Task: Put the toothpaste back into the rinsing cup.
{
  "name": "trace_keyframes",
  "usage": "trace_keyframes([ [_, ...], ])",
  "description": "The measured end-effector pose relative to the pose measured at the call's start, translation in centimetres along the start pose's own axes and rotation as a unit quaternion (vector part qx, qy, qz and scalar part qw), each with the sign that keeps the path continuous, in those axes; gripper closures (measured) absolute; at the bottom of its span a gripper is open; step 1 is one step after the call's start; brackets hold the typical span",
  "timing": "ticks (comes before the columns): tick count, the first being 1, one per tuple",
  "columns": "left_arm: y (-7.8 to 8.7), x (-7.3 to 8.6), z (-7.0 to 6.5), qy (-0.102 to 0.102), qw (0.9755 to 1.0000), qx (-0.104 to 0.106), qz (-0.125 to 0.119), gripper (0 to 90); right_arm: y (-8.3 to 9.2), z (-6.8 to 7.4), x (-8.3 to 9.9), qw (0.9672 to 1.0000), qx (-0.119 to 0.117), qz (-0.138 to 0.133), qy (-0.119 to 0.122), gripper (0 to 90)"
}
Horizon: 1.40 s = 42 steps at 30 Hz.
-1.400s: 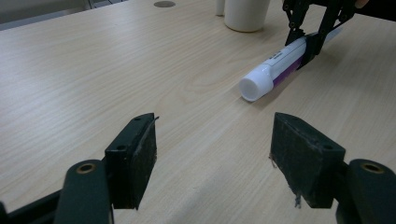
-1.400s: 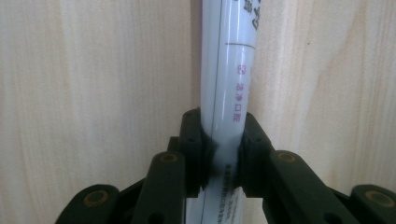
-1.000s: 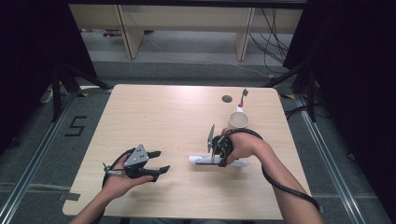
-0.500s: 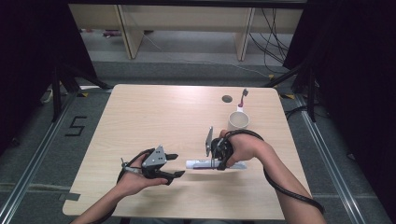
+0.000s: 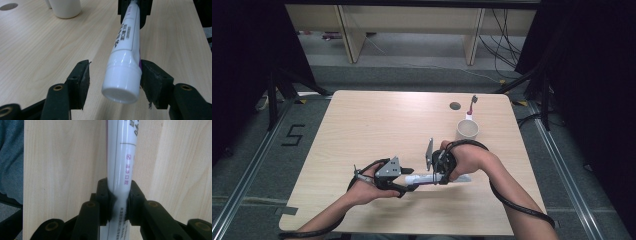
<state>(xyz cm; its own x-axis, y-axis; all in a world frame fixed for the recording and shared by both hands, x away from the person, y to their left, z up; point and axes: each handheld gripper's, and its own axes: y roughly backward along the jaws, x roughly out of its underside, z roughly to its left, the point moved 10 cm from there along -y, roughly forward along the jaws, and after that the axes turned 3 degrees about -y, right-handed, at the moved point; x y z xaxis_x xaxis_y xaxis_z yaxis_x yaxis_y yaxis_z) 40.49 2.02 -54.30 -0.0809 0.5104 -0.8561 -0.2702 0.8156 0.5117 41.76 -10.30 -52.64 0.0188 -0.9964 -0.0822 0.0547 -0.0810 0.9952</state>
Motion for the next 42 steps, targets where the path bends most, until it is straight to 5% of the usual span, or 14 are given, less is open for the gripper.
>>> trace_keyframes([
  [5, -0.3, -0.5, -0.2, -0.013, 0.9999, 0.009, -0.005, 46.7, 0.0, 0.4, -0.4, 0.9999, -0.007, -0.002, -0.012, 75.8],
  [7, -0.5, -0.7, -0.4, -0.014, 0.9997, 0.016, -0.01, 47.5, -0.1, 0.2, -0.6, 1.0, -0.006, -0.002, 0.006, 75.8],
  [25, -1.4, -1.4, -1.0, -0.03, 0.999, 0.025, -0.02, 61.3, 0.5, 0.5, -1.5, 1.0, -0.002, 0.002, 0.002, 75.8],
  [27, -1.3, -1.4, -1.1, -0.033, 0.9989, 0.028, -0.017, 63.2, 0.5, 0.2, -1.5, 0.9998, -0.001, 0.002, 0.022, 75.8],
  [31, -1.2, -1.5, -1.4, -0.03, 0.9987, 0.036, -0.022, 66.6, 0.5, 0.5, -1.5, 0.9999, -0.005, 0.005, 0.014, 75.1],
  [39, -0.8, -1.7, -1.6, -0.024, 0.9987, 0.04, -0.02, 70.6, 0.7, 0.3, -1.8, 0.9988, -0.011, 0.008, 0.048, 73.1],
  [42, -0.8, -1.7, -1.6, -0.021, 0.9989, 0.037, -0.02, 71.2, 0.8, 0.6, -1.8, 0.9995, -0.012, 0.01, 0.029, 72.4],
])
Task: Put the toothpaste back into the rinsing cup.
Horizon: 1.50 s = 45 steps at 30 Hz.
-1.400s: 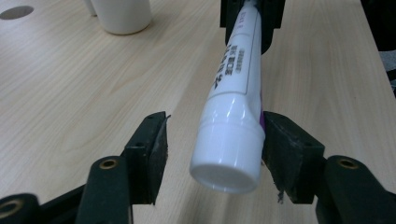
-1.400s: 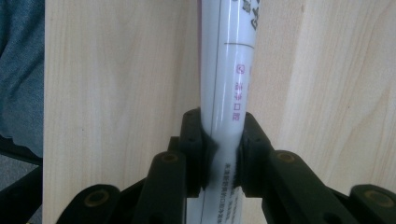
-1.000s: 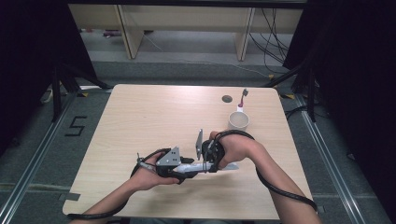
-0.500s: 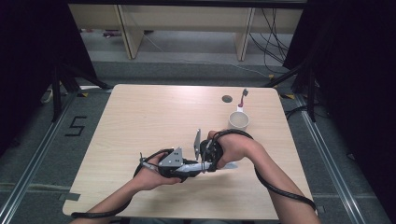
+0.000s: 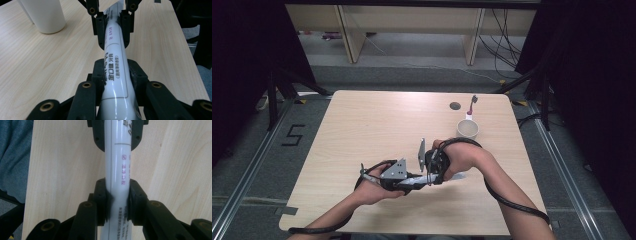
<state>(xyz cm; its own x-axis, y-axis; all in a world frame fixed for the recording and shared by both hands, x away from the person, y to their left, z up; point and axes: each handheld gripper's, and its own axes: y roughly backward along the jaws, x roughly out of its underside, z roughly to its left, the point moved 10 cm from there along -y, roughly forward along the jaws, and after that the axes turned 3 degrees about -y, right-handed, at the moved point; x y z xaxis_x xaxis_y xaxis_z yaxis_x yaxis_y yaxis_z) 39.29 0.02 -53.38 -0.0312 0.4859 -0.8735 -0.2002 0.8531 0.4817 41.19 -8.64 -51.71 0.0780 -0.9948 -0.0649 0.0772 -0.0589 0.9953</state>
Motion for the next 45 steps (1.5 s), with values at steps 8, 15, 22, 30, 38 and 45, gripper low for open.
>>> trace_keyframes([
  [8, 0.2, -0.2, 0.2, -0.007, 0.9999, -0.011, 0.0, 73.2, 0.2, -0.1, -0.1, 1.0, 0.004, -0.009, 0.002, 69.4],
  [15, 0.3, -0.4, 0.3, 0.009, 0.9999, -0.012, -0.008, 73.5, 0.5, -0.5, -0.1, 0.9998, 0.019, -0.012, -0.003, 65.5],
  [22, 0.7, -0.8, 0.8, 0.013, 0.9992, -0.025, -0.029, 73.6, 0.8, -0.7, -0.1, 0.9983, 0.02, -0.039, -0.038, 53.4],
  [30, 1.6, -0.6, 2.0, 0.024, 0.9971, -0.057, -0.045, 73.7, 3.0, -1.9, -0.6, 0.9812, 0.065, -0.161, -0.084, 39.1],
  [38, 2.9, -0.6, 3.5, 0.034, 0.9904, -0.109, -0.078, 73.6, 7.4, -3.3, -0.6, 0.89, 0.139, -0.389, -0.192, 40.5],
  [45, 4.1, -0.8, 5.1, 0.061, 0.9787, -0.16, -0.112, 73.6, 8.6, -2.9, 0.9, 0.7934, 0.186, -0.51, -0.275, 40.7],
])
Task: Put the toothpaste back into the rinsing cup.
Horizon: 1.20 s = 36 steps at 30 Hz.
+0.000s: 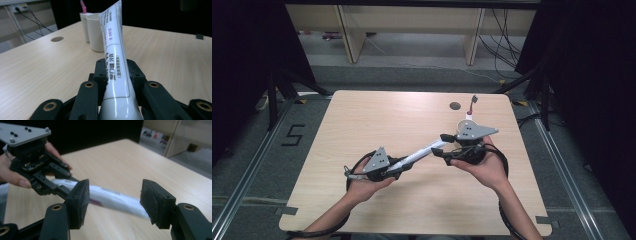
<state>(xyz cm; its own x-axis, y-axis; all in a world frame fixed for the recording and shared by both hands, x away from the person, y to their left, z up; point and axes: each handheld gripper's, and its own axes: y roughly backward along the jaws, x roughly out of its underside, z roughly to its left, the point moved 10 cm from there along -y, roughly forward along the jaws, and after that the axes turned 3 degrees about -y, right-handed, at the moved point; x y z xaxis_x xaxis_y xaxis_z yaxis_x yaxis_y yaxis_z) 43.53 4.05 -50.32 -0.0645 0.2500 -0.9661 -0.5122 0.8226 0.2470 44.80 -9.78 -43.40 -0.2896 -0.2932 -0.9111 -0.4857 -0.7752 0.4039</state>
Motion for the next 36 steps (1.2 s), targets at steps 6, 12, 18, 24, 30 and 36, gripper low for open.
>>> trace_keyframes([
  [6, 0.6, -0.8, 1.3, 0.002, 0.9988, -0.039, -0.028, 73.6, 0.0, -0.4, 0.8, 0.9979, 0.016, -0.048, -0.041, 33.8],
  [12, 0.6, -1.4, 1.6, 0.002, 0.9976, -0.049, -0.048, 73.6, -1.5, 0.2, 1.9, 0.9925, -0.005, -0.045, -0.114, 32.1],
  [18, 0.7, -1.5, 1.5, 0.002, 0.9976, -0.054, -0.045, 73.6, -3.2, 0.3, 2.3, 0.9855, -0.015, -0.041, -0.164, 31.9],
  [24, 0.5, -1.7, 1.2, -0.004, 0.9977, -0.05, -0.046, 73.5, -4.0, 0.2, 2.0, 0.9793, -0.018, -0.046, -0.196, 31.2],
  [30, 0.3, -1.8, 0.9, -0.005, 0.9977, -0.048, -0.047, 73.5, -4.7, 0.4, 1.2, 0.9768, -0.024, -0.054, -0.206, 30.6],
  [36, 0.0, -1.8, 0.6, -0.007, 0.9976, -0.046, -0.051, 73.5, -5.3, 0.5, 0.6, 0.969, -0.032, -0.061, -0.237, 29.6],
])
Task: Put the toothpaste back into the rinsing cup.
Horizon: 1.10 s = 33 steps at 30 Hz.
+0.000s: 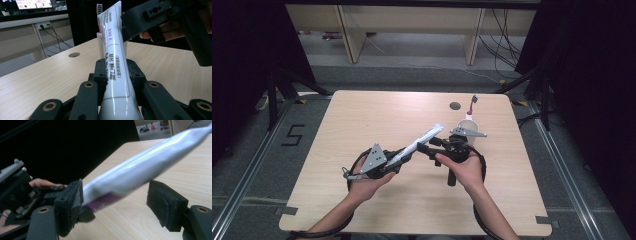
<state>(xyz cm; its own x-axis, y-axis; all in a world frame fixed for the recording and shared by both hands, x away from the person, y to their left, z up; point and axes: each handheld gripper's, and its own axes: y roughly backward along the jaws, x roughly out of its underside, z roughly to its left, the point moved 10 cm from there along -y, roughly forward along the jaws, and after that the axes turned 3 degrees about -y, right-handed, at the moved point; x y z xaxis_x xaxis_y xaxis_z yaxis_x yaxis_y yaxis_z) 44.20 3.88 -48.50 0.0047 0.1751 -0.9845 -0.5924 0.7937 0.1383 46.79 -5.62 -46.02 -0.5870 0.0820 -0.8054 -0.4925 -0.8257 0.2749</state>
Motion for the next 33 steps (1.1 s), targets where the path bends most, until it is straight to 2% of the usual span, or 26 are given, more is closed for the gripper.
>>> trace_keyframes([
  [2, 0.0, 0.1, -0.1, -0.001, 1.0, 0.0, 0.003, 73.5, -0.2, 0.0, -0.1, 0.9999, 0.005, -0.002, -0.012, 29.0],
  [7, -0.2, 0.0, -0.3, -0.004, 1.0, 0.001, 0.0, 73.4, -0.8, 0.0, -0.2, 0.9997, -0.003, -0.004, -0.023, 28.8],
  [9, -0.3, 0.1, -0.4, -0.006, 1.0, 0.0, -0.001, 73.4, -1.0, -0.3, -0.4, 0.9996, 0.005, -0.009, -0.027, 29.0],
  [11, -0.3, 0.1, -0.6, -0.016, 0.9999, -0.003, 0.0, 73.3, -1.1, -0.3, -0.5, 0.9991, 0.005, -0.016, -0.04, 29.6],
  [13, -0.4, 0.1, -0.7, -0.018, 0.9998, -0.003, -0.001, 73.3, -1.2, -0.5, -0.6, 0.9983, 0.014, -0.018, -0.054, 31.8],
  [14, -0.4, 0.1, -0.7, -0.018, 0.9998, -0.003, -0.001, 73.3, -1.2, -0.6, -0.6, 0.9985, 0.013, -0.019, -0.05, 33.1],
  [15, -0.4, 0.1, -0.7, -0.019, 0.9998, -0.005, 0.0, 73.2, -1.1, -0.7, -0.4, 0.9979, 0.023, -0.012, -0.06, 34.4],
  [22, -0.5, 0.3, -0.8, -0.024, 0.9997, -0.007, 0.003, 72.8, -0.9, -0.6, -1.0, 0.9963, 0.022, -0.021, -0.08, 45.6],
  [26, -0.9, 0.9, -0.9, -0.025, 0.9996, -0.005, 0.016, 72.1, -0.6, -0.1, -1.3, 0.9967, 0.015, -0.025, -0.075, 56.5],
  [27, -1.0, 1.1, -1.0, -0.023, 0.9995, -0.003, 0.021, 71.9, -0.8, 0.2, -1.5, 0.9979, 0.008, -0.027, -0.058, 58.7],
  [28, -1.1, 1.2, -1.0, -0.024, 0.9994, -0.003, 0.024, 71.9, -0.8, 0.5, -1.4, 0.9987, 0.012, -0.024, -0.043, 60.7],
  [30, -1.2, 1.3, -1.1, -0.023, 0.9994, -0.002, 0.027, 71.3, -0.8, 0.7, -1.5, 0.9992, 0.016, -0.024, -0.025, 64.8],
  [32, -1.3, 1.4, -1.2, -0.022, 0.9992, 0.002, 0.034, 69.2, -0.7, 1.2, -1.5, 0.9994, 0.012, -0.021, -0.023, 69.2],
  [33, -1.5, 1.4, -1.3, -0.02, 0.9991, 0.002, 0.037, 67.7, -0.8, 1.3, -1.5, 0.9997, 0.01, -0.021, -0.007, 71.1],
])
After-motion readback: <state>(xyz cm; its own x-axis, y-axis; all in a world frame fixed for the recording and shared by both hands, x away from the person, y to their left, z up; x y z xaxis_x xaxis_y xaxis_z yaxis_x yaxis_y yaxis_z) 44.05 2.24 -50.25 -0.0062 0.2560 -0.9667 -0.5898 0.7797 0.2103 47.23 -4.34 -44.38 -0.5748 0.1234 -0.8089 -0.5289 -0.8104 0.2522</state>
